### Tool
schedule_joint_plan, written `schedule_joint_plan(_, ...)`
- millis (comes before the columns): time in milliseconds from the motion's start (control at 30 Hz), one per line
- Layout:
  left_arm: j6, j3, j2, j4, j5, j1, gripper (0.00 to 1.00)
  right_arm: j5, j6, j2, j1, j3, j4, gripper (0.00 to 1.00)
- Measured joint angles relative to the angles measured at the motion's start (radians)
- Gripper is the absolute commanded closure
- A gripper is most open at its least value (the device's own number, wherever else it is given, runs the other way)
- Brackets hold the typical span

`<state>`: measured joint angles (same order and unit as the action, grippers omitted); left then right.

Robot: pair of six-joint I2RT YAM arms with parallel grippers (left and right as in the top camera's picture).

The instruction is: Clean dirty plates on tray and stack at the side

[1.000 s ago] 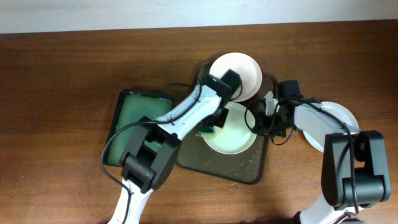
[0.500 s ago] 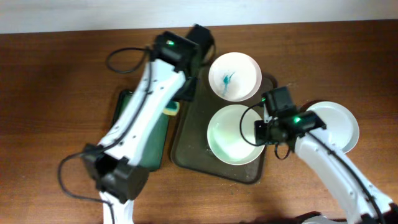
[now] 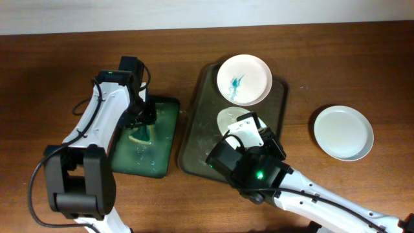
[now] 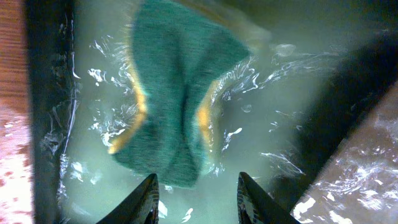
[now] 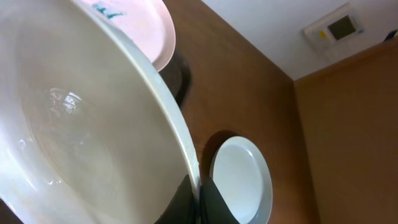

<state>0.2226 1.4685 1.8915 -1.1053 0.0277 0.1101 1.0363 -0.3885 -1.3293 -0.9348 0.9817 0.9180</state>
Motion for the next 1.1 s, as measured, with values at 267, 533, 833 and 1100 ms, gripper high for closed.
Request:
schedule_joint_plan(267, -0.027, -0.005, -0.357, -0.003, 0.142, 0.011, 0.0, 0.04, 0.0, 0.0, -0.015, 0.0, 0.021, 0.96)
schedule_joint_plan(533, -0.029, -0.005, -0.423, -0.008, 0.145, 0.014, 0.01, 0.04, 0.0, 0.0, -0.015, 0.0, 0.02, 0.96)
schedule_joint_plan(833, -0.029, -0.005, -0.423, -0.008, 0.145, 0.014, 0.0, 0.04, 0.0, 0.0, -0.015, 0.0, 0.02, 0.96)
schedule_joint_plan(1100, -0.029, -0.005, -0.423, -0.008, 0.145, 0.014, 0.0, 0.04, 0.0, 0.0, -0.015, 0.0, 0.02, 0.96)
